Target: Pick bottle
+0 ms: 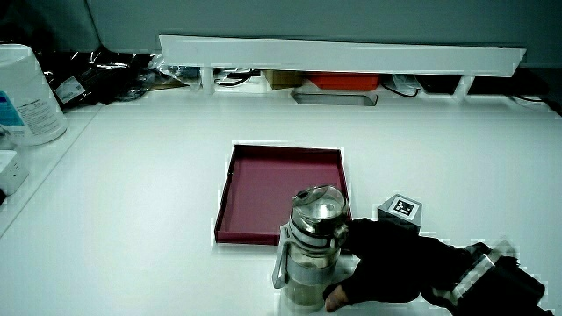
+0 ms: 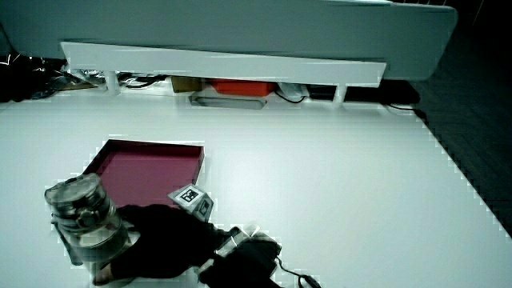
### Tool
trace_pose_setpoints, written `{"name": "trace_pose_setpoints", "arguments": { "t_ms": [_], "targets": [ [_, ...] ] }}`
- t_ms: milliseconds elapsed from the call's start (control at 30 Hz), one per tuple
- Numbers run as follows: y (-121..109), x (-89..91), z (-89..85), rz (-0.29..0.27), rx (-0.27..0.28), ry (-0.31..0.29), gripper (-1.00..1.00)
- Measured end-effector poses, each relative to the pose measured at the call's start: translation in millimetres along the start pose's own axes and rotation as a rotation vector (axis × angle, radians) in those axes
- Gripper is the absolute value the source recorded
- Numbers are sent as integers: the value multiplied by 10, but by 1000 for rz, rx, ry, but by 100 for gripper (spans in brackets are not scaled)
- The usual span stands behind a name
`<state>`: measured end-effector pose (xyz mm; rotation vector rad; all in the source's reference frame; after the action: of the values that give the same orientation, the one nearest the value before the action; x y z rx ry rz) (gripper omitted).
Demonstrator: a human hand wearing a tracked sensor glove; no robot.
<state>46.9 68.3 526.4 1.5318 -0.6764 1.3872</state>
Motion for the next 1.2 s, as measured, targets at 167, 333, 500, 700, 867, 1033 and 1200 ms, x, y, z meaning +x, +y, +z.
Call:
{"name": "trace_pose_setpoints", "arguments": {
  "t_ms": [167, 333, 500, 700, 867, 1033, 1200],
  "targets": [
    [-9, -15, -8, 29, 64, 36, 59],
    [-11, 45, -28, 65, 108, 55, 78],
    [-38, 21, -58, 117, 158, 40, 96],
    [-48, 38, -96, 139, 164, 57, 100],
    [-43, -82, -32, 165, 149, 57, 100],
    [-54, -343, 154, 210, 161, 92, 100],
    [-51, -639, 395, 267, 210, 46, 100]
  ]
}}
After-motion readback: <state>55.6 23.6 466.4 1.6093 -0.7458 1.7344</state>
